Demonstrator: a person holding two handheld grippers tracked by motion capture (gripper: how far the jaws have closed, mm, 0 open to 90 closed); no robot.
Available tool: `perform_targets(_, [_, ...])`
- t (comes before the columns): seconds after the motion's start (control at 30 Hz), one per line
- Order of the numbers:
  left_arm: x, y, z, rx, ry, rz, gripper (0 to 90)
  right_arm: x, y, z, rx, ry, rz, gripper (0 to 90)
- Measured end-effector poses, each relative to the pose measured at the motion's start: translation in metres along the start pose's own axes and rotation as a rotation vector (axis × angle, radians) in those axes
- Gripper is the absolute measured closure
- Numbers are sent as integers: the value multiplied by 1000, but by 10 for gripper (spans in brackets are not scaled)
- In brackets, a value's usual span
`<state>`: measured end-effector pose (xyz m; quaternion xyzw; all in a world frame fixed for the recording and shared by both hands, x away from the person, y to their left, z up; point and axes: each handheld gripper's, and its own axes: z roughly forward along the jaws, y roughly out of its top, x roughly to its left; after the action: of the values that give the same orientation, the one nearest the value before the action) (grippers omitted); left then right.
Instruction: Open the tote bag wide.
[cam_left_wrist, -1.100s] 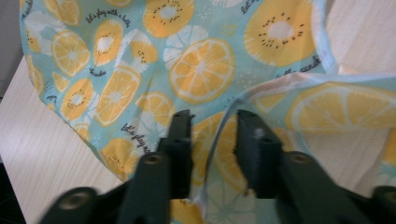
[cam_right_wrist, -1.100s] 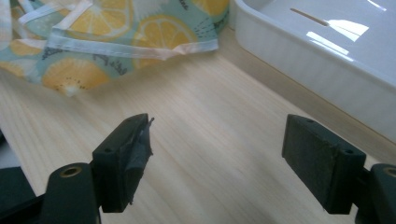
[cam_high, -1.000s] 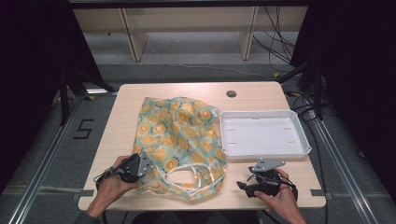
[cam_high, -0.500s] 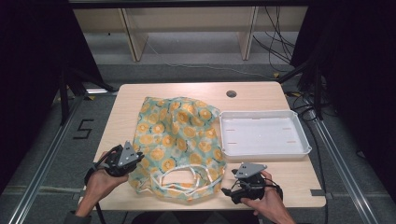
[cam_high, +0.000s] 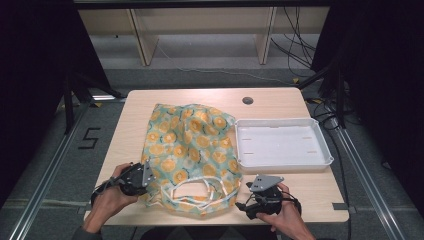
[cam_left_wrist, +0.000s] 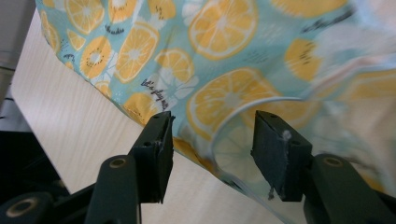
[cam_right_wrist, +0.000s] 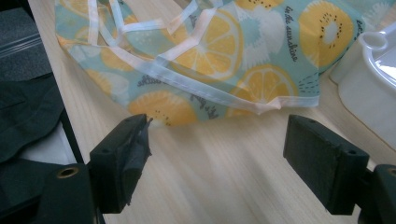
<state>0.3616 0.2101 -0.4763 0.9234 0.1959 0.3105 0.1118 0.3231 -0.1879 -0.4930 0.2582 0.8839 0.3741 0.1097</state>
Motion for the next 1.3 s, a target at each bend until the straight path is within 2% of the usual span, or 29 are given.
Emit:
perform_targets(0.1, [1, 7, 9, -16, -1, 29, 533, -1, 1, 1, -4, -4, -5, 235])
perform_targets(0.2, [4, 11, 11, -25, -13, 42, 788, -3, 1, 1, 9, -4, -10, 236])
perform_targets(0.23, [10, 11, 7, -50, -26, 25, 840, -3, 1, 2, 11, -7, -16, 238])
perform_targets(0.27, [10, 11, 7, -50, -26, 25, 869, -3, 1, 2, 11, -7, -16, 238])
perform_targets(0.3, [19, 10, 1, -101, -36, -40, 883, -3, 1, 3, 5, -15, -16, 232])
perform_targets(0.33, [19, 10, 1, -101, -36, -40, 889, -3, 1, 3, 5, -15, -16, 232])
perform_targets(0.37, [27, 6, -4, -153, -50, -142, 890, -3, 2, 4, -4, -3, -41, 217])
perform_targets(0.4, [32, 5, -6, -162, -60, -168, 891, -1, 3, 4, -12, 4, -31, 212])
perform_targets(0.43, [32, 5, -6, -162, -60, -168, 891, -1, 3, 4, -12, 4, -31, 212])
perform_targets(0.47, [39, 2, -8, -185, -70, -227, 891, 3, 7, 3, -38, 34, -37, 208])
perform_targets(0.5, [39, 2, -8, -185, -70, -227, 891, 6, 10, 4, -62, 43, -37, 198])
perform_targets(0.53, [41, 2, -9, -196, -76, -252, 891, 6, 10, 4, -62, 43, -37, 198])
perform_targets(0.57, [43, 1, -9, -203, -76, -269, 891, 12, 16, 7, -96, 84, -67, 185])
perform_targets(0.6, [43, 2, -11, -224, -89, -300, 891, 16, 20, 10, -109, 101, -76, 184])
perform_targets(0.7, [43, 5, -12, -230, -98, -312, 890, 26, 30, 20, -109, 133, -101, 159])
perform_targets(0.77, [43, 7, -11, -233, -98, -309, 889, 32, 35, 30, -96, 156, -141, 160])
perform_targets(0.8, [42, 8, -11, -239, -100, -320, 888, 35, 37, 34, -75, 156, -140, 162])
perform_targets(0.83, [43, 9, -11, -239, -100, -313, 887, 36, 39, 40, -61, 150, -167, 161])
perform_targets(0.87, [43, 9, -11, -239, -100, -313, 886, 36, 39, 40, -61, 150, -167, 161])
perform_targets(0.93, [42, 10, -11, -236, -105, -314, 885, 39, 41, 48, -13, 141, -164, 169])
perform_targets(0.97, [42, 10, -11, -236, -102, -309, 880, 39, 42, 54, 16, 143, -165, 217])
perform_targets(1.0, [42, 10, -11, -236, -102, -309, 878, 39, 42, 54, 16, 143, -165, 217])
perform_targets(1.03, [43, 9, -11, -243, -102, -311, 875, 37, 42, 56, 28, 144, -166, 331])
perform_targets(1.07, [43, 9, -11, -243, -102, -311, 875, 37, 42, 56, 28, 144, -166, 331])
perform_targets(1.1, [43, 8, -11, -236, -100, -321, 874, 35, 42, 56, 49, 158, -163, 391])
perform_targets(1.13, [43, 8, -11, -236, -100, -321, 873, 35, 42, 56, 49, 158, -163, 391])
perform_targets(1.23, [45, 5, -11, -237, -105, -329, 874, 34, 38, 56, 79, 158, -157, 489])
perform_targets(1.27, [45, 4, -11, -227, -94, -331, 874, 33, 38, 56, 73, 163, -196, 553])
perform_targets(1.3, [45, 4, -11, -227, -94, -331, 874, 33, 38, 56, 73, 163, -196, 553])
